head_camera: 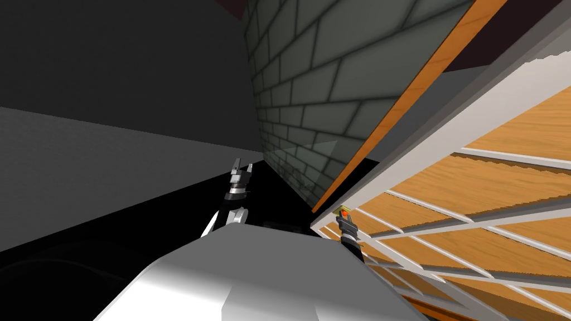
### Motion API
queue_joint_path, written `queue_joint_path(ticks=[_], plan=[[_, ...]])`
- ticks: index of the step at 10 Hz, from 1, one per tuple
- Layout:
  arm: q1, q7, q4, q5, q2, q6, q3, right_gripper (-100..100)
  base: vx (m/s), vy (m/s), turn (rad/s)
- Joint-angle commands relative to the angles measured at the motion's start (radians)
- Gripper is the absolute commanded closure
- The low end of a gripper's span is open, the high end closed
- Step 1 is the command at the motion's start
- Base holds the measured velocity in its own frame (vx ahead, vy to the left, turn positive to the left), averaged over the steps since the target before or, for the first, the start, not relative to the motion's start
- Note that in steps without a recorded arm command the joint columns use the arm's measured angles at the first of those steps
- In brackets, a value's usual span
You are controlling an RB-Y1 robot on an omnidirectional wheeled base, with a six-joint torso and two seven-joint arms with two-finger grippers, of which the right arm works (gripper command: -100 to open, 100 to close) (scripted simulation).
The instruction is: Pull the door open
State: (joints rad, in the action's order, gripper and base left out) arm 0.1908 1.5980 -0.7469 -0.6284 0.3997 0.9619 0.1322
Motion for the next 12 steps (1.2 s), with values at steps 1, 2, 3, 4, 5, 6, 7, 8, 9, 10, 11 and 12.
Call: queue_joint_path(ticks=[1, 2, 3, 4, 5, 6, 7, 8, 9, 10, 11, 12], plan=[[0.012, 0.017, -0.007, 0.014, 0.01, 0.01, 0.024, 100, -0.23, 0.028, 0.051], [0.017, 0.026, -0.012, 0.022, 0.015, 0.015, 0.037, 100, -0.245, 0.005, 0.052], [0.003, 0.021, 0.003, 0.018, 0.011, 0.015, 0.028, 100, -0.11, 0.004, 0.023], [0.017, 0.04, -0.004, 0.034, 0.021, 0.029, 0.056, 100, -0.166, 0.002, 0.054], [0.023, 0.048, -0.008, 0.042, 0.027, 0.036, 0.068, 100, -0.264, -0.033, 0.071], [0.03, 0.057, -0.013, 0.05, 0.034, 0.044, 0.081, 100, -0.237, -0.025, 0.062], [0.04, 0.07, -0.02, 0.062, 0.044, 0.055, 0.1, 100, -0.256, 0.004, 0.061], [0.046, 0.078, -0.025, 0.069, 0.05, 0.062, 0.112, 100, -0.261, -0.019, 0.044], [0.055, 0.09, -0.031, 0.079, 0.058, 0.072, 0.129, 100, -0.276, -0.03, 0.059], [0.052, 0.081, -0.035, 0.074, 0.053, 0.064, 0.119, 100, -0.13, -0.003, 0.023], [0.066, 0.093, -0.041, 0.091, 0.061, 0.08, 0.145, 100, -0.154, -0.035, 0.048], [0.072, 0.099, -0.045, 0.099, 0.067, 0.09, 0.157, 100, -0.236, -0.061, 0.067]])
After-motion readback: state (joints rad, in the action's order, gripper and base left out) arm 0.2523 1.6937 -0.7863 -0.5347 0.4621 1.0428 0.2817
